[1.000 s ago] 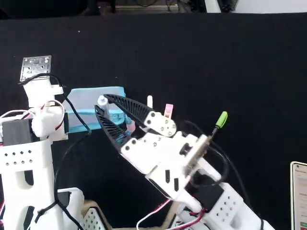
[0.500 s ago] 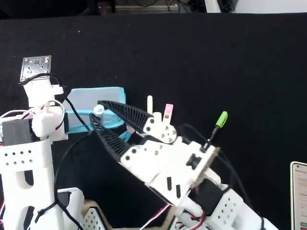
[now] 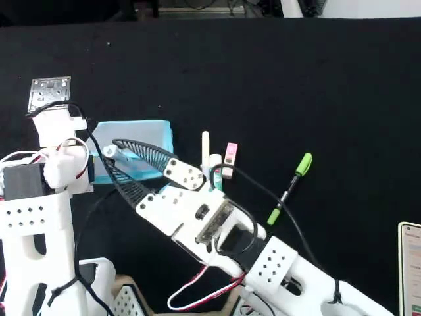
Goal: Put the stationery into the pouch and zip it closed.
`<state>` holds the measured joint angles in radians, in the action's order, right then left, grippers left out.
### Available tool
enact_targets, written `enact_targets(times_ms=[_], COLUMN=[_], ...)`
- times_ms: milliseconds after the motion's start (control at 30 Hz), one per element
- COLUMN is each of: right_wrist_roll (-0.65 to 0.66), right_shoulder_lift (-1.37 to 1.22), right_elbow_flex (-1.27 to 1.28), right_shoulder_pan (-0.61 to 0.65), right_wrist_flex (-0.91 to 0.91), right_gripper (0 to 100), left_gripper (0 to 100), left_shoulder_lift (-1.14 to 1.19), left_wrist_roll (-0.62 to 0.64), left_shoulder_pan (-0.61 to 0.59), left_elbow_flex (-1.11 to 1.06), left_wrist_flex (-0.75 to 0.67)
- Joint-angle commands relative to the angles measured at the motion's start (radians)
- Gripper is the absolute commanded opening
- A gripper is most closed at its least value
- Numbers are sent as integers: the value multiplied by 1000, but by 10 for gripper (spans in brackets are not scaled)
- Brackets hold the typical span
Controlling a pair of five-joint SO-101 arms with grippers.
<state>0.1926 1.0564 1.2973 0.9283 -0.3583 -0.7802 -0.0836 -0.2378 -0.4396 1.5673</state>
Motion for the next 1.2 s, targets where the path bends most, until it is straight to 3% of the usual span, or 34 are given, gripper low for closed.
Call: enact_targets(times_ms=[0,167,267,433,767,867,1033,1167], right_wrist_roll=[23,21,15,-115,-132,-132,-141,-153], right_shoulder_lift=[-8,-8,-8,-16,81,125,124,70], right_elbow_flex=[45,79,7,-211,-588,-680,-630,-501], right_shoulder_pan=[6,11,12,14,0,-130,-572,-833], right_wrist_flex=[-29,46,256,703,1234,1369,1407,1419], right_gripper=[11,13,64,201,194,194,191,191], left_gripper=[32,32,32,32,33,33,33,33], left_shoulder_lift=[3,3,3,3,3,3,3,3], left_wrist_roll=[14,14,14,14,14,14,14,12], left_shoulder_pan=[-2,-2,-4,-4,-4,-4,-4,-4], left_elbow_flex=[-7,-7,-7,-7,-5,-5,-5,-5], left_wrist_flex=[-2,-2,-2,-2,-2,-2,-2,-2])
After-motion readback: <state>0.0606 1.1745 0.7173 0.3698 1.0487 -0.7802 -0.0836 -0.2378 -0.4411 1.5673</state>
